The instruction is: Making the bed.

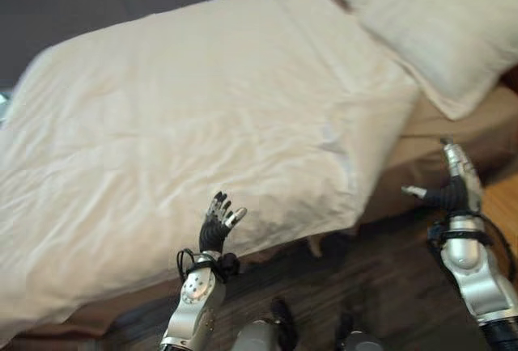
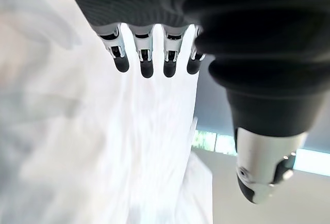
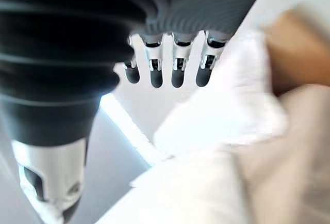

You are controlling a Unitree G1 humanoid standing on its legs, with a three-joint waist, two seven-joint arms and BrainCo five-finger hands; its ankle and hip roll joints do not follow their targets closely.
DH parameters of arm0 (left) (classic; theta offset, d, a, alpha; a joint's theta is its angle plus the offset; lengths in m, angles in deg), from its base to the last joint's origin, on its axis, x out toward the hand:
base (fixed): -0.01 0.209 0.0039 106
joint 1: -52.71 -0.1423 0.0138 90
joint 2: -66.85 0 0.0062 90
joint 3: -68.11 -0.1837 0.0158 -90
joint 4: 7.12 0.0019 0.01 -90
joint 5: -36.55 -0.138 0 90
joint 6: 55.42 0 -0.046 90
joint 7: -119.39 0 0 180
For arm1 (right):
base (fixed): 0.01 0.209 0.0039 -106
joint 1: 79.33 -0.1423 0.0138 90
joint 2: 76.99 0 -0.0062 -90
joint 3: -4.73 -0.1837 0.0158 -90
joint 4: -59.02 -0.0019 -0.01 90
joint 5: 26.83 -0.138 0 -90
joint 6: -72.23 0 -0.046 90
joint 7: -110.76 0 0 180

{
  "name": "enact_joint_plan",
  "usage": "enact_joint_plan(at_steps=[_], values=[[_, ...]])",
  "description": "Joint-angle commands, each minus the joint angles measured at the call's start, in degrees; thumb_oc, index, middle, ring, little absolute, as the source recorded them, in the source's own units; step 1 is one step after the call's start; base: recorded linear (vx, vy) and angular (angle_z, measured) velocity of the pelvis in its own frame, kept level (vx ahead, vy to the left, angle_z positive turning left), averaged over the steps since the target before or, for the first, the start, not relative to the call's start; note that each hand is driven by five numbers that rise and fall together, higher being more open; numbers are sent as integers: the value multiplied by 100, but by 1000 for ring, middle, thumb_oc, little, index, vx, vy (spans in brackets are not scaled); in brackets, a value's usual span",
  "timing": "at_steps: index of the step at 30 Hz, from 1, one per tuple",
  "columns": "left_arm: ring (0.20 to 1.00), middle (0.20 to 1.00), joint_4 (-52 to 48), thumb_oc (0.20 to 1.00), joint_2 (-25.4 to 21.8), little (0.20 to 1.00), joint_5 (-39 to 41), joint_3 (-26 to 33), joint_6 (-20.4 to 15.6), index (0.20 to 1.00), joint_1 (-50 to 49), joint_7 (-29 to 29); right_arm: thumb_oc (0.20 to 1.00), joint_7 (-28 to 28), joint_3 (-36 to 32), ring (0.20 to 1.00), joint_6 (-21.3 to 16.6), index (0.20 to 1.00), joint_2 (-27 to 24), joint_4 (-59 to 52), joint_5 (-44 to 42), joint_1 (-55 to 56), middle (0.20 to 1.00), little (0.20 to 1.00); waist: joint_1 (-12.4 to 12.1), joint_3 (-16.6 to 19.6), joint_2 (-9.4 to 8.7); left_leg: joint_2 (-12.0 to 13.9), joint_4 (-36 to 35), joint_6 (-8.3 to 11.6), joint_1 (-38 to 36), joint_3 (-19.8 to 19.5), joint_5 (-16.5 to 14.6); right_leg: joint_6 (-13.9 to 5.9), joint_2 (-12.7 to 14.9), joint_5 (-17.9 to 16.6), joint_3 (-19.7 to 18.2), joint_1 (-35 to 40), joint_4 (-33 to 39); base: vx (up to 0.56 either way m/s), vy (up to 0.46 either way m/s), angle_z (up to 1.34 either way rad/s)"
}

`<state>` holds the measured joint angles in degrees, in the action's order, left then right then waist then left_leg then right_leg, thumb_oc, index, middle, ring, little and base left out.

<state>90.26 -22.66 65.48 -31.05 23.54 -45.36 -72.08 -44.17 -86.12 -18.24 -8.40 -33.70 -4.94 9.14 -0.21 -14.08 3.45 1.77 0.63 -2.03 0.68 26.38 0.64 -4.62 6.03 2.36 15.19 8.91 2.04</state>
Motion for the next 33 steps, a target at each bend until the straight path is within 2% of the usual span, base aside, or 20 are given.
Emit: enact_joint_plan(at_steps=[1, 2, 3, 4, 5, 8, 9, 10, 12, 13, 14, 15, 17, 19, 21, 28, 30, 31, 32, 33], values=[[1000, 1000, -436, 1000, -365, 1000, -76, 173, -92, 1000, -37, 261, 1000, 197, -404, 1000, -58, 1000, -404, 361, -319, -627, 1000, 1000, -171, 426, -616, 57, -353, 219, -341, -481, -52, -171, -25, 437, -181, 192, -563, 143, 22, 54], [1000, 1000, -408, 1000, -440, 1000, -97, 171, -76, 1000, -33, 283, 1000, 194, -414, 1000, -71, 1000, -475, 499, -414, -689, 1000, 1000, -183, 422, -673, 56, -454, 182, -464, -503, -98, -280, -3, 405, -145, 23, -1000, 145, 23, 50], [1000, 1000, -367, 1000, -500, 1000, -106, 171, -44, 1000, -31, 310, 1000, 119, -418, 1000, -55, 1000, -578, 640, -487, -729, 1000, 1000, -175, 405, -721, 64, -507, 151, -580, -559, -171, -469, 51, 264, -129, -222, -1506, 134, 18, 36], [1000, 1000, -295, 1000, -553, 1000, -104, 150, -16, 1000, 32, 296, 1000, 74, -408, 1000, -32, 1000, -703, 756, -492, -793, 1000, 1000, -152, 346, -780, 81, -538, 121, -657, -597, -218, -686, 114, 3, -177, -477, -2038, 141, -7, 46], [1000, 1000, -224, 1000, -598, 1000, -115, 139, -36, 1000, 91, 260, 1000, 84, -458, 1000, 13, 1000, -899, 912, -492, -846, 1000, 1000, -71, 251, -747, 224, -563, 121, -724, -719, -192, -854, 73, -290, -419, -959, -2816, 85, -12, 54], [1000, 1000, -212, 1000, -619, 1000, -82, 169, -39, 1000, 104, 315, 1000, 93, -556, 1000, 53, 1000, -1095, 1106, -415, -803, 1000, 1000, -52, 238, -710, 295, -563, 164, -709, -848, -204, -828, 35, -207, -617, -1282, -3097, 95, -51, 64], [1000, 1000, -218, 1000, -648, 1000, -51, 188, -22, 1000, 97, 364, 1000, 106, -627, 1000, 80, 1000, -1177, 1187, -399, -762, 1000, 1000, -51, 231, -735, 290, -563, 201, -693, -949, -192, -742, 70, -124, -697, -1263, -2837, 163, -180, 49], [1000, 1000, -213, 1000, -699, 1000, 37, 252, 16, 1000, 62, 480, 1000, 76, -732, 1000, 176, 1000, -1303, 1408, -419, -707, 1000, 1000, -52, 226, -768, 298, -563, 288, -639, -1200, -186, -528, 169, 74, -933, -1223, -2159, 164, -221, 42], [1000, 1000, -143, 1000, -757, 1000, 75, 278, 42, 1000, 62, 567, 1000, 57, -779, 1000, 192, 1000, -1353, 1597, -525, -657, 1000, 1000, 21, 248, -818, 274, -563, 352, -625, -1452, -236, -419, 247, 128, -1353, -1147, -1308, 149, -195, 70], [1000, 1000, -137, 1000, -763, 1000, 77, 274, 39, 1000, 62, 571, 1000, 60, -778, 1000, 184, 1000, -1352, 1608, -531, -655, 1000, 1000, 32, 244, -816, 276, -563, 352, -641, -1467, -249, -421, 246, 107, -1331, -1086, -1232, 176, -196, 87], [1000, 1000, -39, 1000, -804, 1000, 123, 305, 67, 1000, 84, 652, 1000, -33, -840, 1000, 243, 1000, -1395, 1787, -638, -506, 1000, 1000, 106, 272, -879, 218, -563, 389, -666, -1720, -318, -409, 258, -11, -1967, -1085, -805, 175, -193, 68], [1000, 1000, -14, 1000, -868, 1000, 114, 320, 82, 1000, 112, 654, 1000, -26, -877, 1000, 242, 1000, -1400, 1829, -662, -456, 1000, 1000, 123, 280, -895, 205, -563, 402, -699, -1806, -343, -413, 257, -80, -2151, -1082, -723, 165, -195, 69], [1000, 1000, 20, 1000, -890, 1000, 110, 332, 74, 1000, 137, 685, 1000, -41, -889, 1000, 218, 1000, -1392, 1886, -688, -439, 1000, 1000, 120, 297, -941, 182, -563, 409, -715, -1871, -374, -438, 334, -108, -2192, -990, -552, 73, -125, 89], [1000, 1000, 19, 1000, -910, 1000, 70, 383, 104, 1000, 52, 682, 1000, -107, -775, 1000, 219, 1000, -1399, 1998, -728, -599, 1000, 1000, 69, 374, -988, 215, -563, 456, -756, -1805, -398, -495, 472, -236, -2050, -883, -338, 88, -176, 55], [1000, 1000, 0, 1000, -849, 1000, 100, 422, 109, 1000, -41, 686, 1000, -221, -638, 1000, 236, 1000, -1474, 2079, -765, -756, 1000, 1000, 26, 420, -974, 297, -563, 523, -751, -1731, -335, -500, 459, -318, -1999, -789, -151, 79, -235, 5], [1000, 1000, -214, 1000, -693, 1000, 109, 395, 142, 1000, -140, 804, 1000, -341, -782, 1000, 183, 1000, -1596, 1588, -560, -602, 1000, 1000, 154, 400, -750, 718, -563, 778, -669, -1780, -90, -255, 99, -149, -1909, -490, 243, 7, -219, -6], [1000, 1000, -321, 1000, -625, 1000, 153, 307, 146, 1000, -103, 833, 1000, -304, -813, 1000, 157, 1000, -1610, 1333, -462, -571, 1000, 1000, 156, 268, -750, 810, -372, 781, -685, -1768, 19, -169, -24, -103, -1976, -443, 240, -83, -235, -18], [1000, 1000, -398, 1000, -532, 1000, 186, 125, 157, 1000, -6, 909, 1000, -290, -848, 1000, 103, 1000, -1560, 1157, -429, -473, 1000, 1000, 172, 85, -869, 674, 358, 765, -422, -1857, -151, -81, -21, -104, -1952, -416, 217, -153, -254, -25], [1000, 1000, -402, 1000, -538, 1000, 153, 19, 163, 1000, 96, 905, 1000, -262, -829, 1000, 97, 1000, -1551, 1085, -420, -511, 1000, 1000, 150, -39, -938, 394, 1000, 725, -149, -2109, -326, -50, -17, -112, -1948, -453, 157, -147, -254, -19], [1000, 1000, -359, 1000, -537, 1000, 30, -44, 103, 1000, 94, 753, 1000, -306, -602, 1000, 43, 1000, -1561, 993, -387, -668, 1000, 1000, 128, -96, -939, -6, 995, 659, -158, -2397, -602, -20, -125, -92, -2018, -598, -1, -80, -101, -17]])
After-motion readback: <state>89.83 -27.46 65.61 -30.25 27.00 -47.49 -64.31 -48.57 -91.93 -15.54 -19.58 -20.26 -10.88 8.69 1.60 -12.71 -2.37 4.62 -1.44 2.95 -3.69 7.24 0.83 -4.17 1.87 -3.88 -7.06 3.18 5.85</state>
